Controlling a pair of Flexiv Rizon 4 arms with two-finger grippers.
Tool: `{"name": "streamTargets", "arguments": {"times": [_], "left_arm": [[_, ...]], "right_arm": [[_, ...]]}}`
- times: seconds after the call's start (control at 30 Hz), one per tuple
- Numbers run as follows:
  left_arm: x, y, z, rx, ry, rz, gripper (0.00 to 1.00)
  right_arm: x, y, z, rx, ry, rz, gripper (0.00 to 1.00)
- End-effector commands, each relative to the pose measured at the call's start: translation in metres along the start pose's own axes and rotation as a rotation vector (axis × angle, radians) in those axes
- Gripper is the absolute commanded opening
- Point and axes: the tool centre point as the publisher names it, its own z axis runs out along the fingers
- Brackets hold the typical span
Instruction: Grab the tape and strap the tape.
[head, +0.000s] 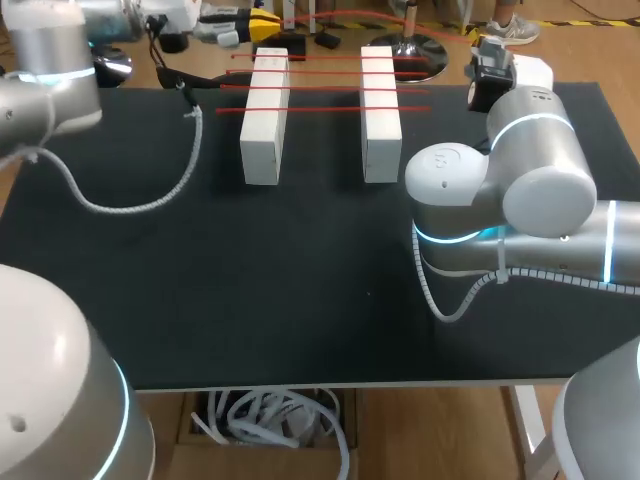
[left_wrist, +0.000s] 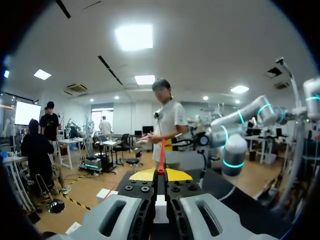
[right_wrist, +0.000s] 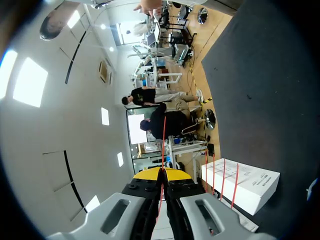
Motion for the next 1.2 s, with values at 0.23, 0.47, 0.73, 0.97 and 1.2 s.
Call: {"name": "streamTargets", "arguments": {"times": [0.23, 0.47, 0.73, 0.97, 1.2], "left_arm": [[0.009, -0.005, -0.001, -0.527, -0.023, 0.013, 0.0], [0.009, -0.008, -0.002, -0.566, -0.059, -0.041, 0.0], [0.008, -0.011, 0.003, -0.615, -0.039, -0.073, 0.0], [0.012, -0.006, 0.013, -0.665, 0.0, -0.071, 0.0], [0.011, -0.008, 0.02, -0.685, -0.034, -0.032, 0.0]], "right_arm": [[0.002, -0.001, 0.0, -0.004, -0.005, -0.001, 0.0], [0.002, -0.001, 0.0, -0.004, -0.005, -0.001, 0.0], [0.002, -0.001, 0.0, -0.004, -0.005, -0.001, 0.0], [0.002, -0.001, 0.0, -0.004, -0.005, -0.001, 0.0], [0.002, -0.001, 0.0, -0.004, -0.005, -0.001, 0.0]]}}
